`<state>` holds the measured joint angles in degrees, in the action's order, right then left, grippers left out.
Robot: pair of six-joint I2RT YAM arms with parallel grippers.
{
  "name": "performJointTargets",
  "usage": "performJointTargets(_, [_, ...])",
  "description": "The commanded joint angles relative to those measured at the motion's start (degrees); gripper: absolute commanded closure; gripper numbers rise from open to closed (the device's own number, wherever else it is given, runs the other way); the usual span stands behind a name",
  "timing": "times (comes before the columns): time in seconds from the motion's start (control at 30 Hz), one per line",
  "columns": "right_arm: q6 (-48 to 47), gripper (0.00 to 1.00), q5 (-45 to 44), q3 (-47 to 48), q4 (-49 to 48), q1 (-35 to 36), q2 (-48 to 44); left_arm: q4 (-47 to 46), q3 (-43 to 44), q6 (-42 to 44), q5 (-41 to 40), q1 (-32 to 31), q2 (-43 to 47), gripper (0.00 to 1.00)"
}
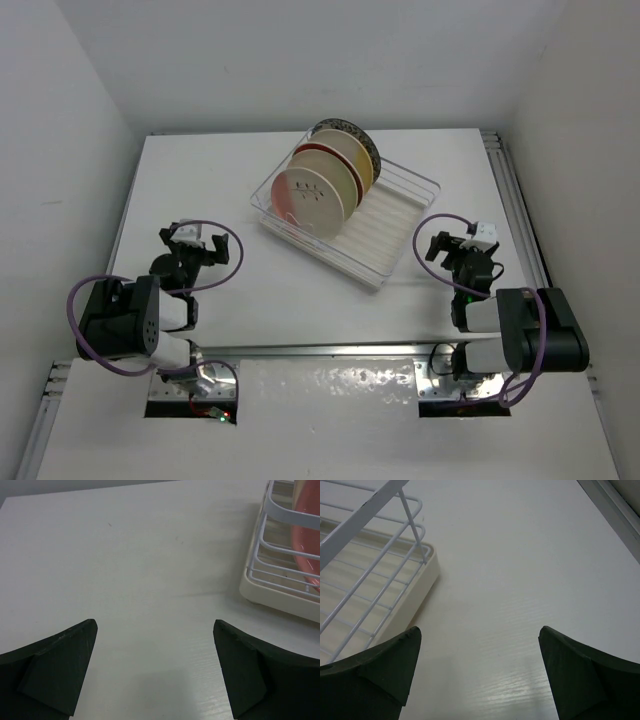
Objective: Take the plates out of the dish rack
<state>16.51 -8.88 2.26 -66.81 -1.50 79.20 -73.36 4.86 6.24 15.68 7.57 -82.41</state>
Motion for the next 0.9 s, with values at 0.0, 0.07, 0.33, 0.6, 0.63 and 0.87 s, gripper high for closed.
performJointTargets(0.0, [0.9,0.01,-0.1,-7.3,-3.9,-0.3,-0.3,-2.7,0.9,0.8,1.2,-0.4,0.3,0.00])
performJointTargets(0.07, [1.1,0.01,-0.6,-7.8,-2.4,-0.3,-3.9,-2.5,1.0,0.8,1.3,-0.5,0.2,0.00])
performJointTargets(0.33, [-1.9,0.01,-15.5,9.5,39.6,-0.5,-34.7,19.6,10.0,-7.4,-11.8,0.9,10.6,0.00])
performJointTargets(0.6, [-18.2,0.17,18.5,60.3,89.2,-0.5,-17.0,63.5,47.0,10.4,-8.7,1.7,7.2,0.00])
performJointTargets(0.63, [-17.3,0.31,24.1,63.6,91.2,0.2,-14.4,66.5,52.8,11.9,-5.8,1.6,5.1,0.00])
performJointTargets(0.87, [-20.8,0.25,15.9,90.6,107.8,24.8,7.4,70.1,55.4,10.1,6.5,1.3,6.3,0.00])
